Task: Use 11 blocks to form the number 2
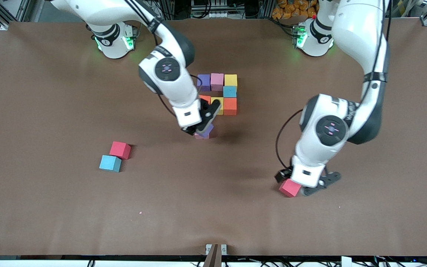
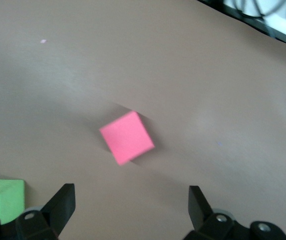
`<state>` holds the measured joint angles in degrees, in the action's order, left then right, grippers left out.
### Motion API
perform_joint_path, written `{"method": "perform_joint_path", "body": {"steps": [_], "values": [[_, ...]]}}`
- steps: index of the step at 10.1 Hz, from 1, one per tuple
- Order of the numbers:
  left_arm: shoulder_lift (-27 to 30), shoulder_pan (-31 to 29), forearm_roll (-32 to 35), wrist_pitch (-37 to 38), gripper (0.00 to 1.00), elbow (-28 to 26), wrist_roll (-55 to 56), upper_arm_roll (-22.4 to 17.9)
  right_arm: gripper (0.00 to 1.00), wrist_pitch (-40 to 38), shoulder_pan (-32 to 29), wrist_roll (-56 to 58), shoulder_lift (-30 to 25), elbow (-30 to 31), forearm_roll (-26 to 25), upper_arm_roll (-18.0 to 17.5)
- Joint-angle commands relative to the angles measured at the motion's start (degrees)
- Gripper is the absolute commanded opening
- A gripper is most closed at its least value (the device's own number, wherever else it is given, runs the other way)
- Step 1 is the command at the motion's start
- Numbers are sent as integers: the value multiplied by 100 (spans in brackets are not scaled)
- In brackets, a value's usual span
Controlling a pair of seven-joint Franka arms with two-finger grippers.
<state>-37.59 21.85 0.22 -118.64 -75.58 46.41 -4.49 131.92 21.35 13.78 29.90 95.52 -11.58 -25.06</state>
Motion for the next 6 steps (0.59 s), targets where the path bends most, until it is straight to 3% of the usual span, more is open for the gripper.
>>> {"method": "perform_joint_path", "body": {"steps": [1, 6], "values": [[-178, -312, -197, 26, 100, 34, 428, 45, 43, -79, 308, 466, 384, -429, -1068, 63], [-766, -357, -416, -684, 100, 122, 1510, 72, 43, 271, 466, 951, 991, -755, -1172, 28]]}}
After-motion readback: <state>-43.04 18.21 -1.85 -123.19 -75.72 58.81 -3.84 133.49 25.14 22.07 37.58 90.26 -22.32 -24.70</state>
